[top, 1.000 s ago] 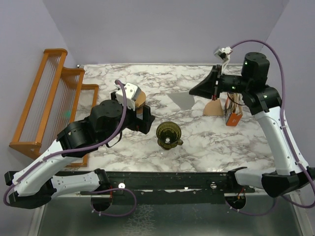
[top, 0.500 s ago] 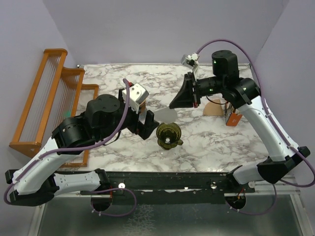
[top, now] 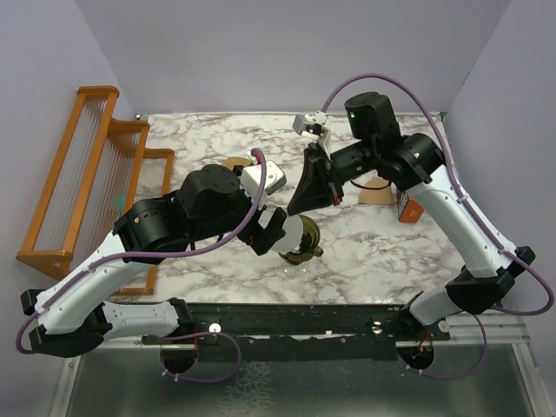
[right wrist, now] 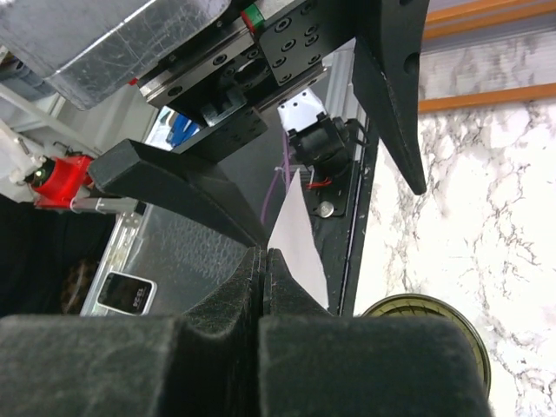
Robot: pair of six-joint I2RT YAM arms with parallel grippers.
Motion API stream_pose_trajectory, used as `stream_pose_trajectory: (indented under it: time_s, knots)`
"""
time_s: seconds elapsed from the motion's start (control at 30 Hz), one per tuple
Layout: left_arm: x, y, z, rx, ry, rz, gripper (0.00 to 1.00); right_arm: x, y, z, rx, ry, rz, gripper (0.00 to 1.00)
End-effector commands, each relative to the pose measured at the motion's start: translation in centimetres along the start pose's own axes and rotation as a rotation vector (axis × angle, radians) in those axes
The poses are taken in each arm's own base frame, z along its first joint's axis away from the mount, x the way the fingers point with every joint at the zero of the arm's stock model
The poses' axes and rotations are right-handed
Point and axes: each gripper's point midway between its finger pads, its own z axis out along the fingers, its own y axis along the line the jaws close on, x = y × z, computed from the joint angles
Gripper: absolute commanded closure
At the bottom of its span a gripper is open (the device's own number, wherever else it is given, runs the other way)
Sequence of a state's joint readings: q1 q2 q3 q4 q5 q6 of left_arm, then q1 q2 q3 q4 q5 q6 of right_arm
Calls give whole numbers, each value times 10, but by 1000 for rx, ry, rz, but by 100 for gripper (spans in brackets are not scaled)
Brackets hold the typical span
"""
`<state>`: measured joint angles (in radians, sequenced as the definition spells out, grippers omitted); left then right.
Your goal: Place the coffee filter in the dripper
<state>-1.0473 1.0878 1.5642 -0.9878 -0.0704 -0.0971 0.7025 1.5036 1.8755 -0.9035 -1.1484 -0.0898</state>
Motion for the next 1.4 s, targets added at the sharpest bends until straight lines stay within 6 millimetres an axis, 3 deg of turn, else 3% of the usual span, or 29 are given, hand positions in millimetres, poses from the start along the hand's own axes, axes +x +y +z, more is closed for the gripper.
stream_pose_trajectory:
  time_s: [0.0, 0.33, 0.67, 0.83, 0.97, 1.17, 1.37]
  knots:
    - [-3, -6, -13, 45, -1, 31, 12, 11, 9, 4, -44, 37, 9, 99]
    - [13, -28, -11, 180, 79, 48, 25, 7, 19, 2, -50, 4, -26, 99]
    - [29, -30, 2, 193, 149, 53, 49, 6, 20, 0, -27, 1, -44, 99]
    - [31, -33, 1, 210, 159, 52, 69, 5, 19, -2, -6, -2, -58, 99]
    - [34, -37, 1, 232, 171, 50, 100, 6, 17, -2, 7, -2, -54, 99]
    - [36, -39, 0, 248, 169, 53, 100, 3, 14, -2, 44, -36, -62, 99]
    - [29, -43, -5, 281, 98, 72, 100, -6, 5, -11, 177, -92, -74, 64]
